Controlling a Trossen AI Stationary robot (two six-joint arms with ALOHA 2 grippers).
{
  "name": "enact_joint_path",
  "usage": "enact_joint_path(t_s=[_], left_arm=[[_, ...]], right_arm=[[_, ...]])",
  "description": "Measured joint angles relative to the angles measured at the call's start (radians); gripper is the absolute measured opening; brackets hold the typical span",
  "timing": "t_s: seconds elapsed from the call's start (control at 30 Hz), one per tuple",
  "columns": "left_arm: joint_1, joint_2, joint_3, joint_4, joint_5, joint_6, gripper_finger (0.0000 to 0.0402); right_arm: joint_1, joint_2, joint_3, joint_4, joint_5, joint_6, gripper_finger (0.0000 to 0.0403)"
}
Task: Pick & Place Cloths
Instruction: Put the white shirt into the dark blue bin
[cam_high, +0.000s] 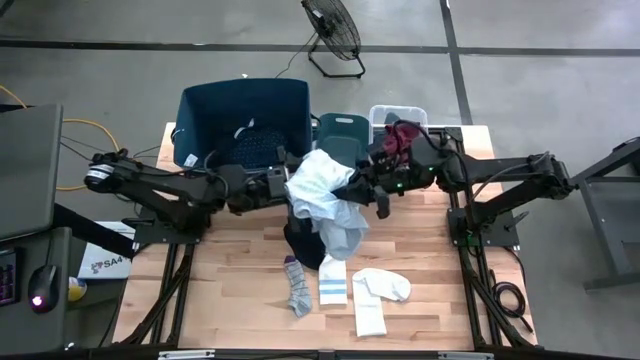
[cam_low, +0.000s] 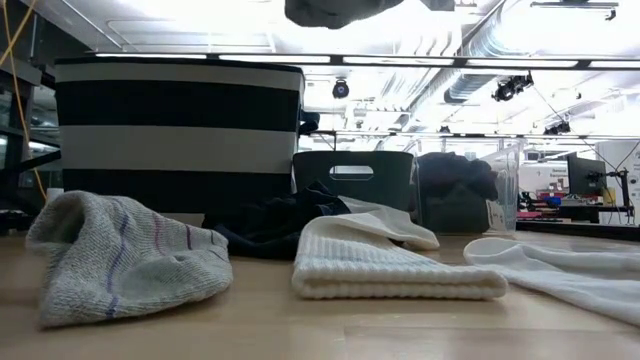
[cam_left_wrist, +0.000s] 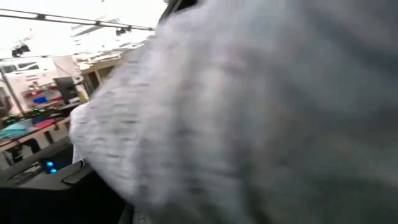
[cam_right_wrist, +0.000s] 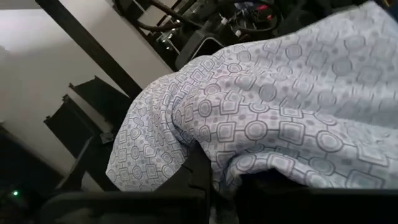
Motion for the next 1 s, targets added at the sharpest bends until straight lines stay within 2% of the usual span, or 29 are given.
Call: enact_joint_path(t_s=[0.23,0.77,0.87,1.0], left_arm=[[-0.002,0.010,0.013,0.007,0.007,-0.006,0.0395],[-0.002,0.012,0.013,0.018,0.036,-0.024,0.0394],[-0.003,0.012,0.013,0.028,0.043,-0.025,0.0377],[-0.003,0.012,0.013,0.029,0.045,-0.025,0.0318]], right_arm=[[-0.001,0.000,0.001,0.003,0.005,0.003,0.0028],[-0.021,0.002,0.002,-0.096,0.013,0.136,0.0028],[-0.021,0.020,0.002,-0.065,0.012,0.142,0.0028],[-0.022,0.043,0.000,-0.054,0.005,0.151,0.0028]])
